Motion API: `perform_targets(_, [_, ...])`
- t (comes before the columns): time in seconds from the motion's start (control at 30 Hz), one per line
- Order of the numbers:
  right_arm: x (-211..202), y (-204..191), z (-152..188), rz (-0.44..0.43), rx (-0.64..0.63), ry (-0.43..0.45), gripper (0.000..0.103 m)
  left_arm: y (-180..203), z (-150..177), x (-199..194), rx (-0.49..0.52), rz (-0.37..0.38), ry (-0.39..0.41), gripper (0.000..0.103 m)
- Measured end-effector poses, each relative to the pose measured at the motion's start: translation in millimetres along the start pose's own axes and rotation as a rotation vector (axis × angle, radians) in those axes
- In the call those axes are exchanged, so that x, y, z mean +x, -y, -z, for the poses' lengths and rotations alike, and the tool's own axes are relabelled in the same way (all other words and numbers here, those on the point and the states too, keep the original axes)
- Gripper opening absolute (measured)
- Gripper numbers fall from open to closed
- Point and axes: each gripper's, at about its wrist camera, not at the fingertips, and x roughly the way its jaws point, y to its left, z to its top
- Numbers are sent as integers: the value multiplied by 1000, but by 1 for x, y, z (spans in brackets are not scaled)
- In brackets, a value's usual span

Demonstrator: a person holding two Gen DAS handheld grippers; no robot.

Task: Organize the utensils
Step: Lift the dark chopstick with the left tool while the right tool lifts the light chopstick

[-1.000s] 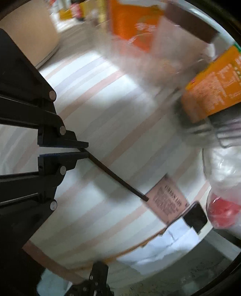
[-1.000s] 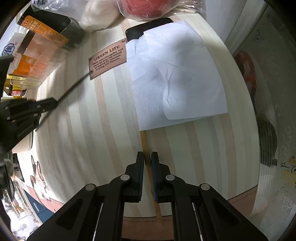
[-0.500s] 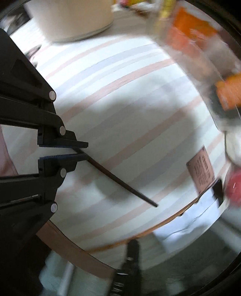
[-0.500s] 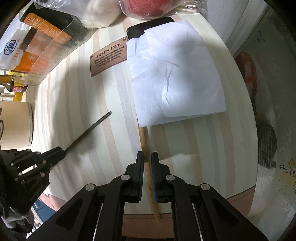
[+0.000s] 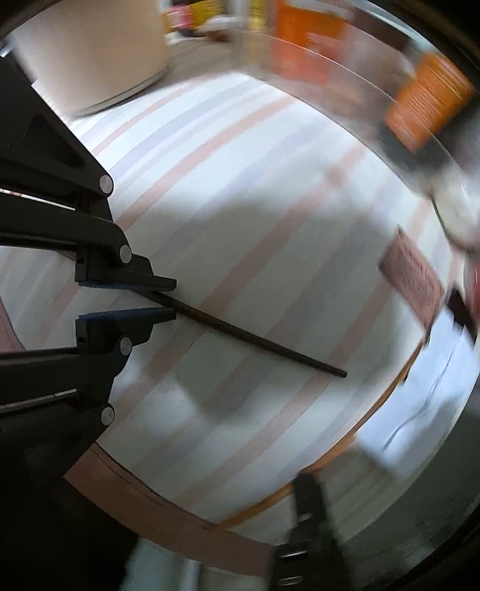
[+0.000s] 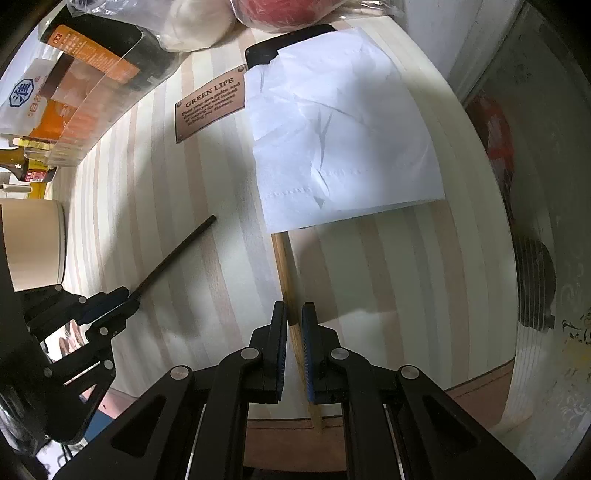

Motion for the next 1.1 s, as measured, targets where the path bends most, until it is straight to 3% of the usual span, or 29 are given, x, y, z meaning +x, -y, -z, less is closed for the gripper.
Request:
perform_targets(0.07, [-1, -1, 2, 7, -7, 2, 8, -11, 6, 1, -110, -5, 11, 5])
perform_targets(0.17, [2, -8, 3, 12, -14, 2, 8, -40, 31, 2, -403, 52, 14, 4])
perform_targets(0.37, [8, -35, 5, 18, -96, 5, 7, -83, 105, 16, -934, 334, -1, 4])
perform_targets(0.43, [11, -50, 5, 18, -142, 5, 7, -85, 122, 19, -1013, 383, 10, 4])
perform_targets(0.57, [18, -81, 7, 37, -252, -14, 7, -73, 138, 29, -987, 375, 28, 6])
perform_targets(0.6, [18, -85, 7, 46, -268, -19, 7, -66, 138, 15, -967, 357, 31, 6])
perform_targets(0.67, [20, -92, 5, 63, -301, -48, 7, -37, 113, 13, -914, 309, 37, 10])
perform_targets(0.83, [16, -92, -10, 49, -286, -79, 8, -27, 74, 4, -822, 207, 34, 20])
perform_targets(0.97, [13, -96, -19, 51, -280, -53, 8, -19, 42, 5, -791, 91, 67, 15])
perform_targets(1.03, [20, -103, -20, 74, -301, -54, 8, -17, 39, 5, -808, 70, 69, 5])
perform_targets(1.1, [22, -113, -18, 107, -325, -43, 8, -25, 44, 8, -845, 100, 83, 3])
